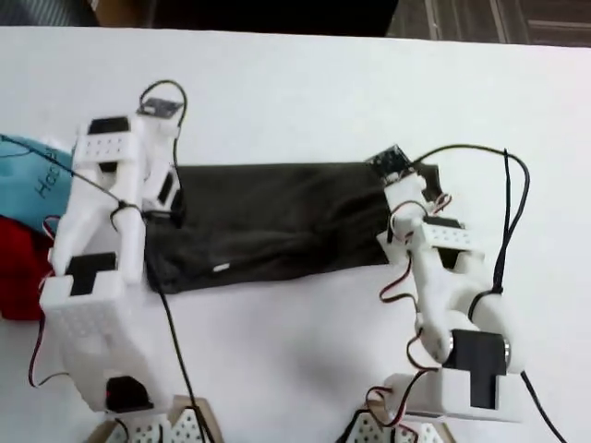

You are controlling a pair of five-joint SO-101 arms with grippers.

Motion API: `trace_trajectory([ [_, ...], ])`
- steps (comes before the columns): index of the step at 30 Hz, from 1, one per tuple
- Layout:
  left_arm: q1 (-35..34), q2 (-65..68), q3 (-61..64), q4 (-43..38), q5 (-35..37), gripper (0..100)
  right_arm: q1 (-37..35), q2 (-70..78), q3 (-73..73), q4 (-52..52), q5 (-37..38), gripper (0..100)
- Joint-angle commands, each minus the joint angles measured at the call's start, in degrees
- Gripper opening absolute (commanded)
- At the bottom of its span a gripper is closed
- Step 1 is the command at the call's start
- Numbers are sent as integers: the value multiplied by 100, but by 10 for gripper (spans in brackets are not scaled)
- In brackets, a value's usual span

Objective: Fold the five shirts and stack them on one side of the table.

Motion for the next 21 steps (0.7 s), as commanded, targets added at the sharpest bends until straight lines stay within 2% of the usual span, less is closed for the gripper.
trace_trajectory([
  [1, -149, -26, -479, 264, 18, 210, -57, 57, -123, -101, -53, 20],
  [5, -369, 334, -479, 62, 18, 210, -57, 66, -132, -75, -62, 20],
  [12, -255, 1336, -541, -18, 18, 211, -57, 84, -132, -84, -62, 20],
  [19, -158, 2004, -998, 334, 18, 206, -57, 84, -132, -84, -53, 20],
  [21, -202, 2127, -1226, 571, 18, 172, -57, 84, -132, -84, -53, 20],
])
